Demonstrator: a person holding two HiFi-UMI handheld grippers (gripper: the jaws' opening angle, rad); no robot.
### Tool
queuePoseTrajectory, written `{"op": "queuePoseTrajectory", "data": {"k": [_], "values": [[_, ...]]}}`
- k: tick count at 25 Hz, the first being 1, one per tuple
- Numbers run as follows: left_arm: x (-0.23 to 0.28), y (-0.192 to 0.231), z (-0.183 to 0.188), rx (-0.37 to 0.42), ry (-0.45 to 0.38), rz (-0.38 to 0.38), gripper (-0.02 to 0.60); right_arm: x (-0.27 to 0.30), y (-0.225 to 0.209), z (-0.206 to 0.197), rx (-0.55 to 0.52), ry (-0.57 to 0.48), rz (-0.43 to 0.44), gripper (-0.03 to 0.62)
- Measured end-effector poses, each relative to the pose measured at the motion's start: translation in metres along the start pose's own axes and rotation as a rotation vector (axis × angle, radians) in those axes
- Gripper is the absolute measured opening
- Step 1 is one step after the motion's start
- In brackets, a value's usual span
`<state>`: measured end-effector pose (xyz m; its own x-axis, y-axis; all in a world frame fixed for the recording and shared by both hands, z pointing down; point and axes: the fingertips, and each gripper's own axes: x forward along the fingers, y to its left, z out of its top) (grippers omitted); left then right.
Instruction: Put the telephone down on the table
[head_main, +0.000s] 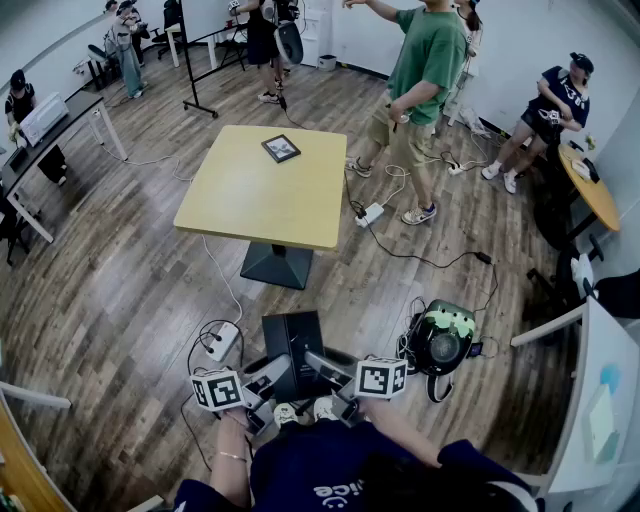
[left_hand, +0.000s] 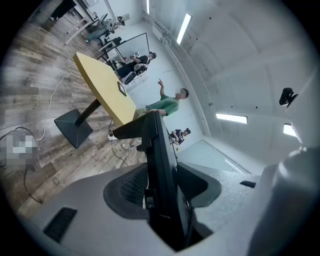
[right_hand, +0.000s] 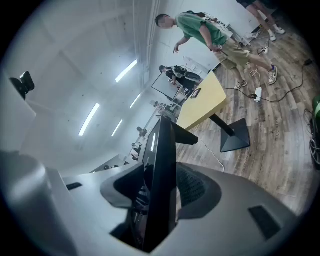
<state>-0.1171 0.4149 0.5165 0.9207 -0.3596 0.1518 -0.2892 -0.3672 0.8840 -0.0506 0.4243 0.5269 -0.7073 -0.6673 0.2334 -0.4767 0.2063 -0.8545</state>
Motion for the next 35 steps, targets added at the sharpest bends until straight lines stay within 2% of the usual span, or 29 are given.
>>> {"op": "queuePoseTrajectory", "data": {"k": [13, 19, 23, 28, 35], "values": [[0.023, -0.010, -0.005, 0.025, -0.024, 0.002, 0.183, -0.016, -0.013, 0.017, -0.030, 0.004, 0.029, 0.209], [0.050, -0.014, -0.012, 0.001, -0.064, 0.004, 0.183, -0.033, -0.029, 0.037, -0.050, 0.003, 0.024, 0.208], [0.060, -0.012, -0.015, 0.000, -0.041, -0.001, 0.183, -0.038, -0.035, 0.042, -0.030, -0.004, 0.033, 0.206], [0.075, -0.004, 0.006, 0.020, -0.013, -0.009, 0.183, -0.026, -0.045, 0.062, -0.020, -0.017, 0.026, 0.204], [0.113, 0.023, 0.062, 0.017, -0.010, -0.038, 0.183, 0.013, -0.064, 0.119, -0.026, -0.051, 0.027, 0.202]]}}
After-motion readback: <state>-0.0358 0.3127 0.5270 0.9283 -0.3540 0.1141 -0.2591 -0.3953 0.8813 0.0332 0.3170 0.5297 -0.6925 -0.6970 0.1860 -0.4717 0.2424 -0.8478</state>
